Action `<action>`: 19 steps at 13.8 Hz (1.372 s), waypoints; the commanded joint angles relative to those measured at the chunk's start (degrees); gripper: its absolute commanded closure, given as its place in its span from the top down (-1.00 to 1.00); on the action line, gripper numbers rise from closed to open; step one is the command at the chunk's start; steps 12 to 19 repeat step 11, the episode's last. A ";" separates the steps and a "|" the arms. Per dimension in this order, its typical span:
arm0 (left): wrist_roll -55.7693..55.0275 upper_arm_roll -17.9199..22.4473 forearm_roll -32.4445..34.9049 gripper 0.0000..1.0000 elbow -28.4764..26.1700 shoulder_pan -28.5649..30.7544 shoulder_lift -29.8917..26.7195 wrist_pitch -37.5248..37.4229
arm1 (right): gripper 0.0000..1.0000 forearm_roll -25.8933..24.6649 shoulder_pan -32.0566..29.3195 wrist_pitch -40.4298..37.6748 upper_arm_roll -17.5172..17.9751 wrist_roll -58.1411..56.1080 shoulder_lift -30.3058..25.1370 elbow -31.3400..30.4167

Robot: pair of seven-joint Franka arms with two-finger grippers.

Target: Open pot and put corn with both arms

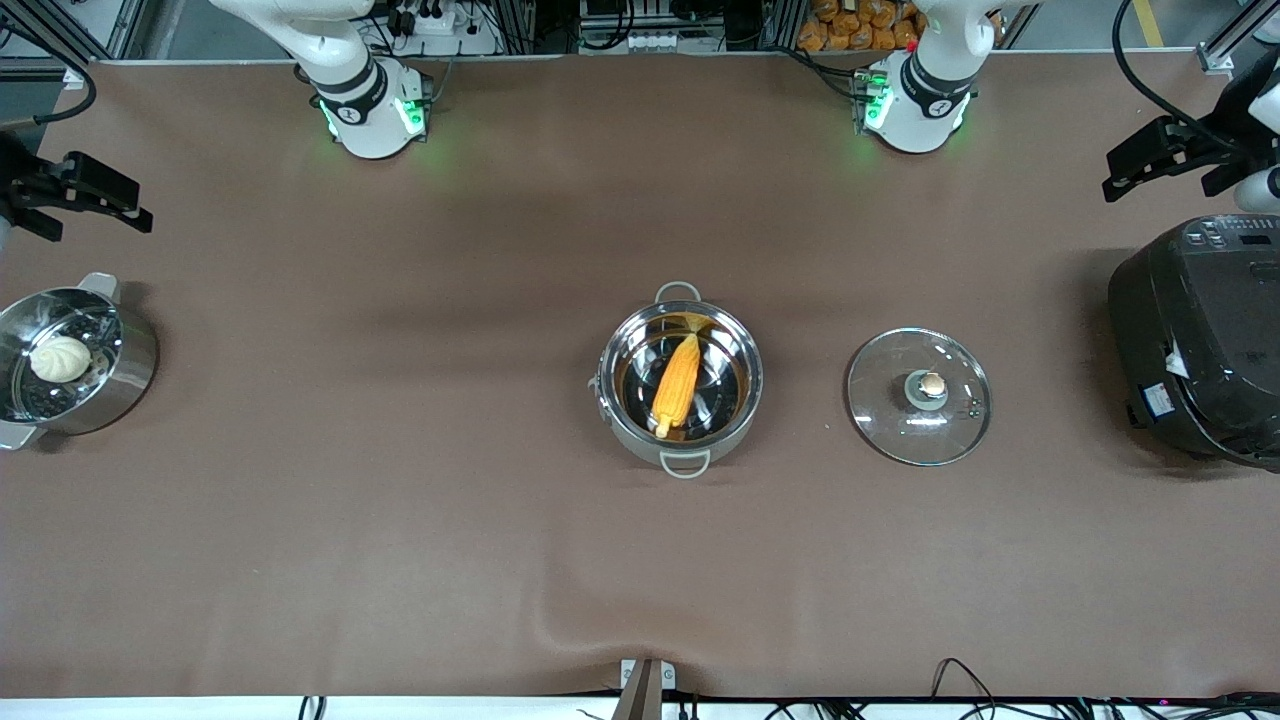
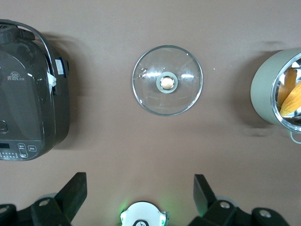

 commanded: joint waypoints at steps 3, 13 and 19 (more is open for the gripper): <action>1.59 0.16 -1.32 1.00 0.18 0.22 0.77 -0.24 | 1.00 -0.72 -0.09 -0.17 0.24 0.86 -0.33 -0.20; 0.97 0.24 -2.64 1.00 -0.26 0.31 1.66 0.73 | 1.00 -0.72 -0.09 -0.25 0.33 0.86 -0.33 -0.11; 0.97 0.24 -2.64 1.00 -0.26 0.31 1.66 0.73 | 1.00 -0.72 -0.09 -0.25 0.33 0.86 -0.33 -0.11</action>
